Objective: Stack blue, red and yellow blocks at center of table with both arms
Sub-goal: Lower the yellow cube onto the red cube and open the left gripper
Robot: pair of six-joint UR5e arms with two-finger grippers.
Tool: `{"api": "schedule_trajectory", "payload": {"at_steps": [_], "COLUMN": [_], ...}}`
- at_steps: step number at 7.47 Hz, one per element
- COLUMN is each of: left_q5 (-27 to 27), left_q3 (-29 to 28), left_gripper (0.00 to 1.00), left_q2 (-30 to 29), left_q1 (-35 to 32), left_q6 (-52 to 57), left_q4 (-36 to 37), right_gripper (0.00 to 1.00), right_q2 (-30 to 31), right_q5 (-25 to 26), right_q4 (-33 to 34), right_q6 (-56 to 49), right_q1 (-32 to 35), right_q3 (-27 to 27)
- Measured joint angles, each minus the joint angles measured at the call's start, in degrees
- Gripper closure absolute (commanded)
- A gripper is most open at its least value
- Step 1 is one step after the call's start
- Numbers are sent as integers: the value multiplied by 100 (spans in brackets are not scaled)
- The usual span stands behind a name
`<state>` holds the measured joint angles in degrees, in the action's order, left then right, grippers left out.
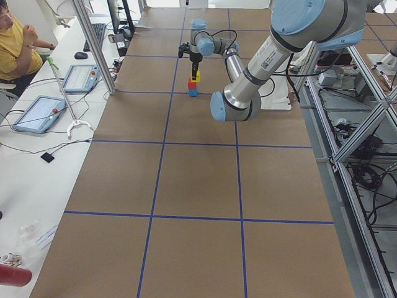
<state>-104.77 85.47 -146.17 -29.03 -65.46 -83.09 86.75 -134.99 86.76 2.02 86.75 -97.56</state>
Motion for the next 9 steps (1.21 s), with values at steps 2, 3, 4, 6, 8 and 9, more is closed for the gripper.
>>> {"api": "schedule_trajectory", "payload": {"at_steps": [2, 3, 4, 6, 8, 9], "left_q5": [1, 0, -2, -2, 5, 8], "left_q3": [5, 3, 0, -12, -27, -33], "left_gripper": [49, 50, 50, 50, 26, 14], "left_q2": [-29, -37, -40, -42, -47, -45], "left_q1": [-35, -63, -100, -159, -170, -173], "left_q6": [14, 15, 16, 16, 16, 16], "left_q4": [8, 6, 5, 4, 2, -2], "right_gripper": [0, 0, 0, 0, 0, 0], "right_q2": [0, 0, -2, -10, -18, -22], "right_q5": [4, 5, 2, 1, 1, 0], "right_q4": [-1, -1, -1, -1, 4, 6], "right_q6": [0, 0, 0, 1, 0, 0], "right_q1": [0, 0, 0, 0, 0, 0], "right_q3": [0, 0, 0, 0, 1, 4]}}
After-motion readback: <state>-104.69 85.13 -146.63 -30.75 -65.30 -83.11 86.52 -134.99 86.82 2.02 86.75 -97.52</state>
